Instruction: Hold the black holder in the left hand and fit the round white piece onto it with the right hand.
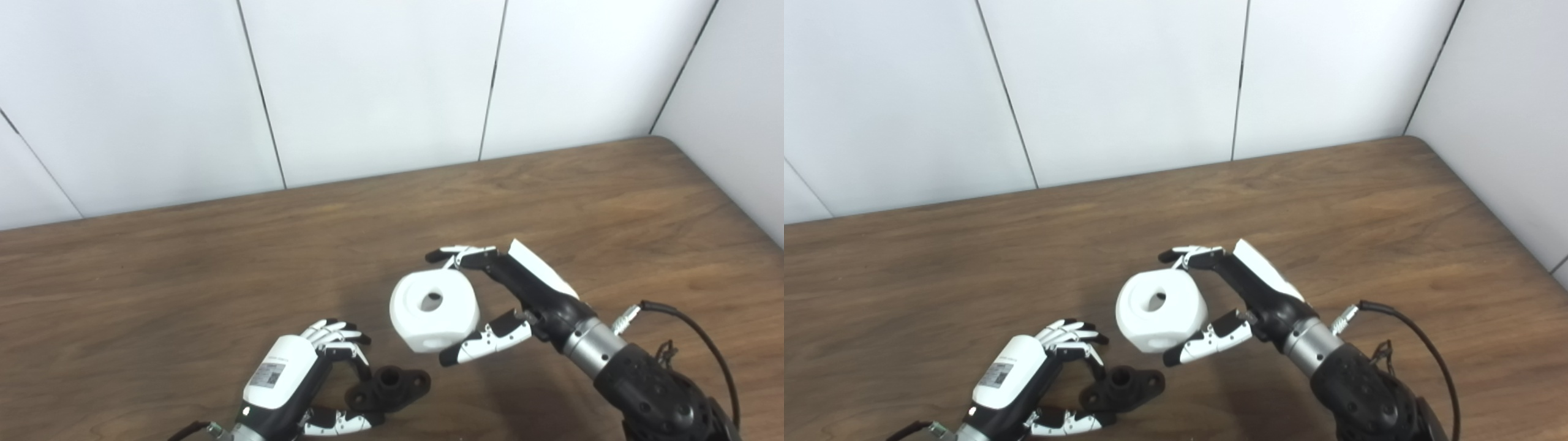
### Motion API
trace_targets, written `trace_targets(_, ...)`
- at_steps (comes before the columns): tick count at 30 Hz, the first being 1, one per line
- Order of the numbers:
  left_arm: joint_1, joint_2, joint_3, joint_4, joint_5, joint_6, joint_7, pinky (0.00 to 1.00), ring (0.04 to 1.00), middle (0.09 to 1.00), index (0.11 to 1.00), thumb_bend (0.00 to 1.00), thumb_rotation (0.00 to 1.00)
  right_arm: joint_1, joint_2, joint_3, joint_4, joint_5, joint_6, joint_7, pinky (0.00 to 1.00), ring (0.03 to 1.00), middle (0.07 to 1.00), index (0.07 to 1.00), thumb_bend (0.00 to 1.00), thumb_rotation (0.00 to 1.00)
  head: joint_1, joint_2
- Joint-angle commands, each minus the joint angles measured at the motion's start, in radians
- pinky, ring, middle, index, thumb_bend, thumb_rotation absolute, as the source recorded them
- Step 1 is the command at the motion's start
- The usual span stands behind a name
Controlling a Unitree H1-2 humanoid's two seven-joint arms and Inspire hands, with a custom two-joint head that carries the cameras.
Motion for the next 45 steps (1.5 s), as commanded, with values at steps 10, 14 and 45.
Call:
trace_targets(10, 0.002, 0.002, -0.032, 0.007, 0.031, 0.043, -0.060, 0.90, 0.848, 0.774, 0.488, 0.52, 0.05, -0.001, 0.006, 0.052, -0.042, 0.012, -0.059, -0.013, 0.88, 0.909, 0.837, 0.485, 0.52, 0.16, 0.001, 0.014)
trace_targets(14, 0.000, 0.001, -0.033, 0.006, 0.029, 0.047, -0.061, 0.90, 0.848, 0.774, 0.488, 0.52, 0.05, 0.003, 0.015, 0.068, -0.033, 0.017, -0.073, -0.019, 0.88, 0.913, 0.839, 0.484, 0.52, 0.15, 0.002, 0.017)
trace_targets(45, -0.006, 0.000, -0.039, 0.004, 0.035, 0.052, -0.057, 0.90, 0.849, 0.772, 0.488, 0.52, 0.05, -0.013, 0.083, 0.144, 0.085, -0.021, -0.175, -0.055, 0.87, 0.909, 0.841, 0.484, 0.52, 0.15, 0.024, 0.043)
